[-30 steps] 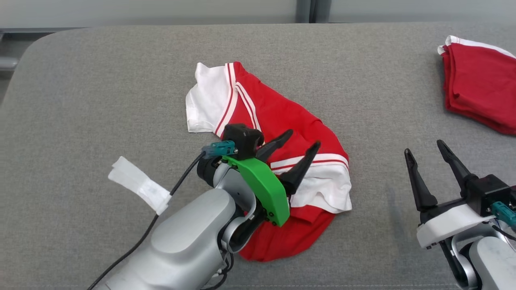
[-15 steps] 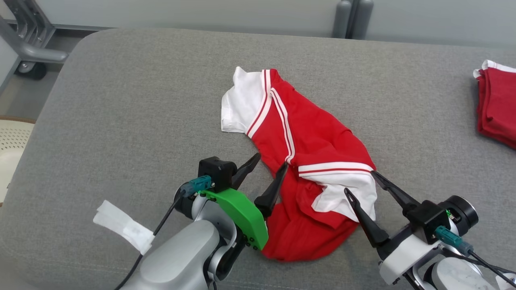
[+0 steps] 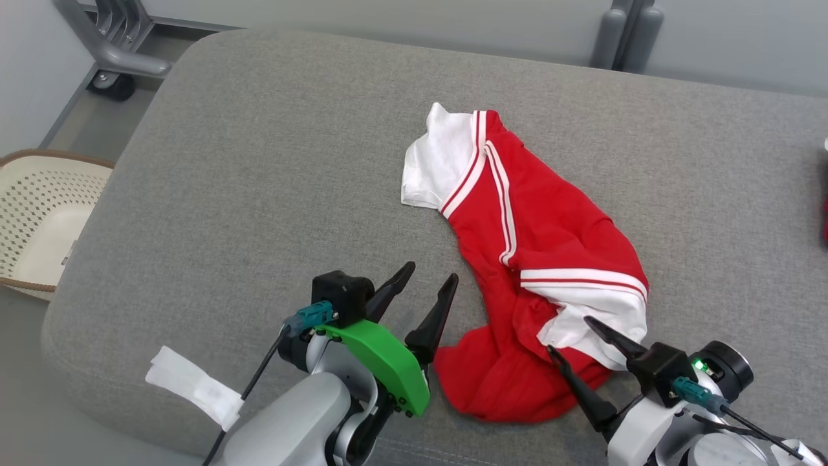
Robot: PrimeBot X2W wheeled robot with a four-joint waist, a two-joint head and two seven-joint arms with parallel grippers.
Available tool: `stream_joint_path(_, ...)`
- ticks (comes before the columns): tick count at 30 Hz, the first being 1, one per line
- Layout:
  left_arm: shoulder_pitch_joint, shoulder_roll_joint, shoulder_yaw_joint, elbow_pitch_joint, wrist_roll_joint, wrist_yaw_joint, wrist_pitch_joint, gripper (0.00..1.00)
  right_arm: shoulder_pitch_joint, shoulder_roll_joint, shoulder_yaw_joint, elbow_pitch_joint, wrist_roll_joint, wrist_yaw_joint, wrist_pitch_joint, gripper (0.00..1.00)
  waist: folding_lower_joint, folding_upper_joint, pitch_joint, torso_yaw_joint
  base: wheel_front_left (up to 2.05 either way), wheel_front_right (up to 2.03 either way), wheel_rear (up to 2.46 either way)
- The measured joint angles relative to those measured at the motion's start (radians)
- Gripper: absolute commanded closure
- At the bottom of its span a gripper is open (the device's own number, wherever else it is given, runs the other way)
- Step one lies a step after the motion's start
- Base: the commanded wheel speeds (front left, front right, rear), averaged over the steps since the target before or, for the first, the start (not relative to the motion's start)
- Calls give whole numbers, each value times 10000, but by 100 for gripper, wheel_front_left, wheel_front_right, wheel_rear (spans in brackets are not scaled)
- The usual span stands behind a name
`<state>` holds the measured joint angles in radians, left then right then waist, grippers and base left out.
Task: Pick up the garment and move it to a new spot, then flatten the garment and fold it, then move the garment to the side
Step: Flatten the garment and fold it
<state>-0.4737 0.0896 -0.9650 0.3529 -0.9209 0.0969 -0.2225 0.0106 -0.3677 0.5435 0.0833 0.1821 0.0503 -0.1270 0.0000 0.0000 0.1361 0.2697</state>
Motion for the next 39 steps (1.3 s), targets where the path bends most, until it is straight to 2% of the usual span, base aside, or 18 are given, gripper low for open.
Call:
stream_joint_path(16,262,224,357,-242,2,102,-171,0,14,92,48,608,38,23,625,0,0,0,49,184,0,0,0)
stream_joint_path(17,262,224,357,-242,2,102,-171,0,14,92,48,608,38,23,625,4,0,0,49,184,0,0,0)
stream_joint_path(19,271,224,374,-303,8,102,-173,0,11,90,4,665,40,23,667,23,0,0,71,164,0,0,0)
stream_joint_path(20,275,224,380,-324,15,102,-173,0,8,90,-25,692,61,23,713,45,0,0,83,155,0,0,0)
stream_joint_path(23,287,222,428,-372,17,102,-173,0,-12,88,-107,767,125,23,767,70,0,0,123,132,0,0,0)
stream_joint_path(24,290,222,441,-378,19,102,-173,0,-23,88,-146,784,127,21,794,75,0,0,136,126,0,0,0)
stream_joint_path(26,303,224,476,-385,29,104,-173,0,-35,81,-224,798,130,19,840,96,0,0,156,115,0,0,0)
stream_joint_path(27,320,224,491,-389,29,104,-174,0,-51,79,-257,798,130,17,840,100,0,0,164,110,0,0,0)
stream_joint_path(30,407,230,514,-393,31,104,-174,0,-193,77,-389,786,136,6,838,98,0,0,186,97,0,0,0)
stream_joint_path(32,437,230,523,-393,33,104,-174,0,-313,71,-522,734,213,-81,825,78,0,0,192,88,0,0,0)
stream_joint_path(33,438,232,527,-395,33,105,-174,0,-369,56,-558,719,226,-86,823,73,0,0,192,82,0,0,0)
stream_joint_path(37,440,234,548,-410,61,107,-174,0,-455,-6,-604,640,232,-86,821,79,0,0,182,54,0,0,0)
stream_joint_path(38,441,234,548,-416,63,150,-176,0,-455,-21,-614,637,232,-90,807,76,0,0,176,47,0,0,0)
stream_joint_path(39,443,234,554,-420,65,186,-176,0,-455,-31,-631,633,232,-92,763,68,0,0,170,40,0,0,0)
